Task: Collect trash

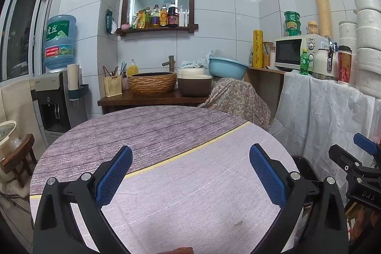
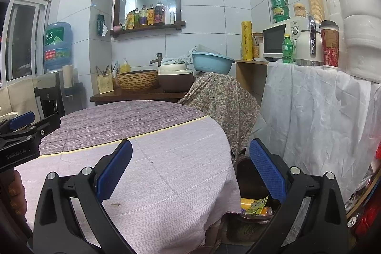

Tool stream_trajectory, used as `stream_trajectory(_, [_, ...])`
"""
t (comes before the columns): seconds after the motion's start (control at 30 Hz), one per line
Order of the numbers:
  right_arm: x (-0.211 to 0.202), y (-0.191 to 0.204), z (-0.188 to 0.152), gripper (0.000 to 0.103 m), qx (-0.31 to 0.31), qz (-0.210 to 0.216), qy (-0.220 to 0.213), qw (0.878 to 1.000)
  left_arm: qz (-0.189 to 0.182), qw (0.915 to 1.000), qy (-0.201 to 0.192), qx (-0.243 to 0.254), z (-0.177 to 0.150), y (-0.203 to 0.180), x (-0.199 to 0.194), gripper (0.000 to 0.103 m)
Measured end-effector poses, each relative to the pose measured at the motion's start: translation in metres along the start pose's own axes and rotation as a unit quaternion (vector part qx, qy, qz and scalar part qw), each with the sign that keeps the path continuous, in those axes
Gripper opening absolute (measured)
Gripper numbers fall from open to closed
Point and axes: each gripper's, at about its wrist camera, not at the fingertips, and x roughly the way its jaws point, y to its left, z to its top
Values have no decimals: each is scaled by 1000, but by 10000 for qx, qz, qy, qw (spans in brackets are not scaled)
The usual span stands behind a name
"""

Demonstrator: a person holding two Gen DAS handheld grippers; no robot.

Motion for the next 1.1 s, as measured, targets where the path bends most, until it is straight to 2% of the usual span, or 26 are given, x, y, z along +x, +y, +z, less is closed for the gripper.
stream_trajectory(1.1, [2,-1,-3,97,-12,-33,42,10000,-56,9997,206,-86,-1,9,6,98])
